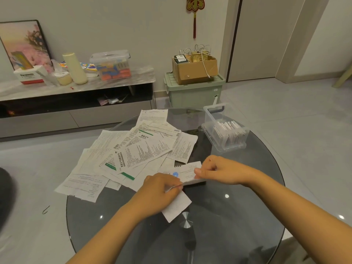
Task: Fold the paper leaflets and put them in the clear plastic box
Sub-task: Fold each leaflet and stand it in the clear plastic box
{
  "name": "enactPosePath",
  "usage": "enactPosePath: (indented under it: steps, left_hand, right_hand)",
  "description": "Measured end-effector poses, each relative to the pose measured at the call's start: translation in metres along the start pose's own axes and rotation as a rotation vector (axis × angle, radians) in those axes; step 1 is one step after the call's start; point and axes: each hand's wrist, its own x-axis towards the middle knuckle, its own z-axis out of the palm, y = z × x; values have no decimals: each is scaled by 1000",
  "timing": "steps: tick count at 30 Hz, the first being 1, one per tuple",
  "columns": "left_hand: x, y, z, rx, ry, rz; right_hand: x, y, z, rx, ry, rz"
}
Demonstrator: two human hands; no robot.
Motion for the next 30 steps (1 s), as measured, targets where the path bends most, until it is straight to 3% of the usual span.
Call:
enactPosePath:
  steps: [4, 8, 14, 21, 25, 30]
  left_hand:
    - [4, 1, -8, -73, 97, -139]
    - [9, 3, -8, -99, 234, -201]
    - [13, -9, 2, 10, 219, -223]
    - [16, -8, 6, 330, 277, -99]
    - [8, -2, 19, 245, 190, 18]
    - [0, 8, 24, 327, 93, 81]
  right_hand:
    - [3, 3, 4, -40, -8, -8]
    - [18, 13, 18, -50, 215, 115]
    - [27, 11, 27, -76, 306, 185]
    - [23, 9, 23, -143, 234, 147]
    - [12, 8, 15, 21, 110, 214]
    - [-7, 3, 2, 306, 43, 189]
